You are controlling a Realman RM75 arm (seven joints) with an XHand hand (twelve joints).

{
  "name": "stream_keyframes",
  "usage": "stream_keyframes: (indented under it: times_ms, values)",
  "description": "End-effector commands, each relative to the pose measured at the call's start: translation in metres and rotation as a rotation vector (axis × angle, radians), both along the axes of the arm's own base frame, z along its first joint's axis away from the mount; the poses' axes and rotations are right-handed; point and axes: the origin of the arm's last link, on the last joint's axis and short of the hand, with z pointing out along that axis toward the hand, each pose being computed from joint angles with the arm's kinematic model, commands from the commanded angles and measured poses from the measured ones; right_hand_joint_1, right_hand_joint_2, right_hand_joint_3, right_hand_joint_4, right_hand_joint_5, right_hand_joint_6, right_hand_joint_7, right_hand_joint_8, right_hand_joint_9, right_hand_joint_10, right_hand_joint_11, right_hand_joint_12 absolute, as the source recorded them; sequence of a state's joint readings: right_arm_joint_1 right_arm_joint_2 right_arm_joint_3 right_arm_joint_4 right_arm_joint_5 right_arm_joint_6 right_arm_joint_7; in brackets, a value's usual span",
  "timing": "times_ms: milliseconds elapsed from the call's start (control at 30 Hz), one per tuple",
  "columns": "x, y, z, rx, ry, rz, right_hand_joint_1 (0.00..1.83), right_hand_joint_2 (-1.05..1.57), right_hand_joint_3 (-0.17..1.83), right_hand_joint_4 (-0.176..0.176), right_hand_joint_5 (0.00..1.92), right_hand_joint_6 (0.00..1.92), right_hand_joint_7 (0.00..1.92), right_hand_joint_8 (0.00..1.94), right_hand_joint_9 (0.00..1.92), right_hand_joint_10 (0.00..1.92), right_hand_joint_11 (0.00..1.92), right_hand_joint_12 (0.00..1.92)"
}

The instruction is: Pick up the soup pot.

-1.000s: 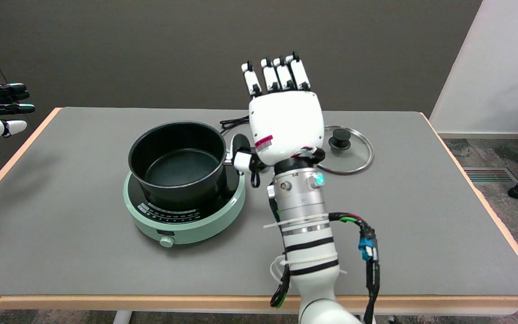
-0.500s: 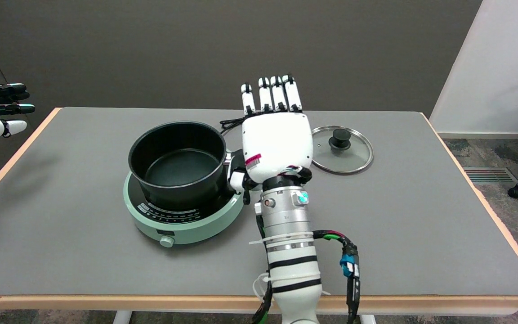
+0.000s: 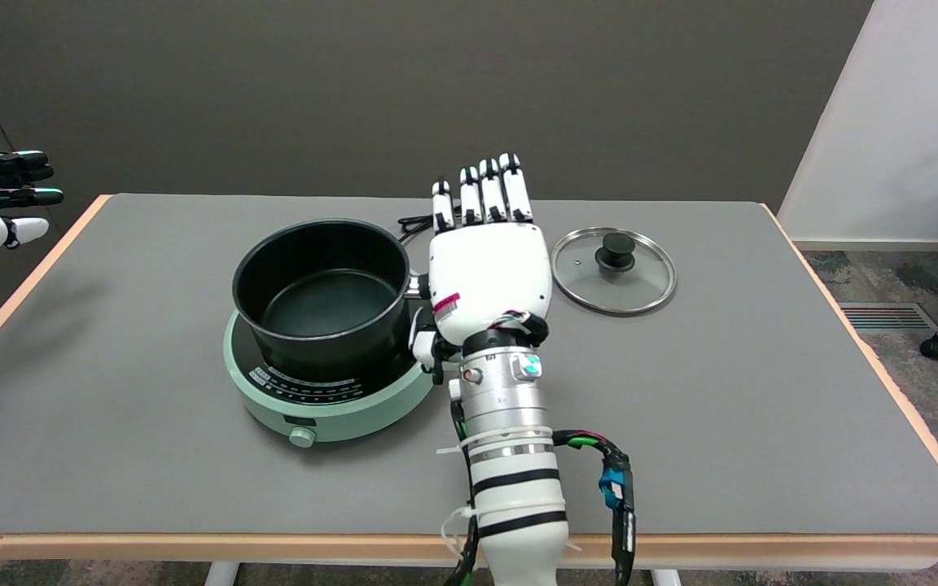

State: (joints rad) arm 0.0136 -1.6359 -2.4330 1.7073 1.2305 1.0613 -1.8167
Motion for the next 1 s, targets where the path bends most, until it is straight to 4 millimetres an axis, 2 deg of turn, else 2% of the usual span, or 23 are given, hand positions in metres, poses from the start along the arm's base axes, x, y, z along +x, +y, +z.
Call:
stream_keyframes:
  times_ms: [33, 300, 700, 867, 1000]
  values:
    - [-0.006, -0.018, 0.006, 0.023, -0.033, -0.078, 0.86, 0.41, 0.98, 0.044, 0.35, 0.16, 0.29, 0.15, 0.15, 0.24, 0.03, 0.38]
    - [-0.008, -0.027, 0.017, 0.02, -0.051, -0.096, 0.86, 0.41, 0.98, 0.045, 0.35, 0.16, 0.28, 0.15, 0.14, 0.24, 0.03, 0.37]
    - [-0.012, -0.036, 0.027, 0.008, -0.067, -0.119, 0.86, 0.42, 0.99, 0.043, 0.37, 0.16, 0.32, 0.15, 0.23, 0.25, 0.07, 0.48]
    - [-0.004, -0.033, 0.026, 0.019, -0.08, -0.092, 0.86, 0.42, 1.0, 0.043, 0.36, 0.17, 0.32, 0.17, 0.24, 0.23, 0.08, 0.46]
    - [0.014, -0.023, 0.019, 0.057, -0.076, -0.025, 0.86, 0.42, 1.0, 0.044, 0.36, 0.17, 0.32, 0.17, 0.24, 0.23, 0.09, 0.47]
